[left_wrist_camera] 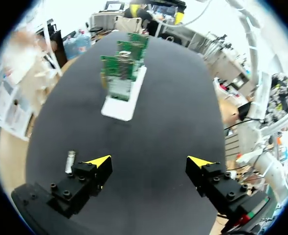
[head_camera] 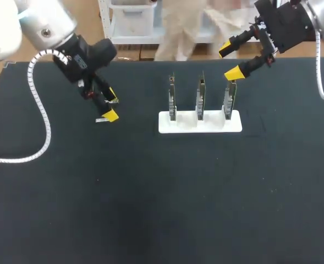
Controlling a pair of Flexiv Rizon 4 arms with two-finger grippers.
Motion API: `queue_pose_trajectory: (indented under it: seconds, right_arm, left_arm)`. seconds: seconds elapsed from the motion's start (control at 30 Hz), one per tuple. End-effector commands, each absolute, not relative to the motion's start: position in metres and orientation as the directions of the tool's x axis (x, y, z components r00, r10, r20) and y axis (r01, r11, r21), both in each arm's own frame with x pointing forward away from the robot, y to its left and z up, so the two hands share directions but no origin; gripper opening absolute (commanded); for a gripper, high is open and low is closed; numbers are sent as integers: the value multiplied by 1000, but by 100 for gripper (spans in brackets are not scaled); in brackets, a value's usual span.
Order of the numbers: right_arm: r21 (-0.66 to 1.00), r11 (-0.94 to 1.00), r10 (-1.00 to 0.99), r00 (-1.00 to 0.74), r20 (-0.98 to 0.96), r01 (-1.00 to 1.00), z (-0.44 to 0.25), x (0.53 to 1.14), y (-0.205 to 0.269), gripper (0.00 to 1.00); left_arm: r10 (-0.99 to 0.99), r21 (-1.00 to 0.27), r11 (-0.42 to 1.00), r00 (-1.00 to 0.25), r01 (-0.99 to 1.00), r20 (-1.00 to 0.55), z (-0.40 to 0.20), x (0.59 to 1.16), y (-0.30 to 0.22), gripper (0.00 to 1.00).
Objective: Pick up the optical module with the left hand, and insert it into the network port with the right hand.
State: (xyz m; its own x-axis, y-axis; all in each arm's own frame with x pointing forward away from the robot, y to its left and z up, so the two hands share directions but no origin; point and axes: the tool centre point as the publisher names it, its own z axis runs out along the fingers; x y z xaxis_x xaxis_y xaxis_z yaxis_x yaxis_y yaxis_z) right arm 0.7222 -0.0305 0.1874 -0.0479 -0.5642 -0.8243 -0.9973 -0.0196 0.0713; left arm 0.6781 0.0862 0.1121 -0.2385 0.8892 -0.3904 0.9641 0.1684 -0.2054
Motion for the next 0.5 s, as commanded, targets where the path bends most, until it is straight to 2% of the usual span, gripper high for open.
queue_pose_trajectory:
  seconds: [0.03,0.23,0.5]
  right_arm:
    - [71,-18,-565,-48,-824,-997,188,722,-31,100]
    - [71,-18,-565,-48,-824,-997,188,722,-31,100]
    - [71,-18,-565,-48,-824,-997,188,722,-31,100]
  left_arm:
    - [945,-65,193,-203,979,-255,123,696,91,100]
    - [970,-7,186,-184,983,-161,104,706,112,100]
    - [943,-107,222,-241,969,-229,62,703,121,100]
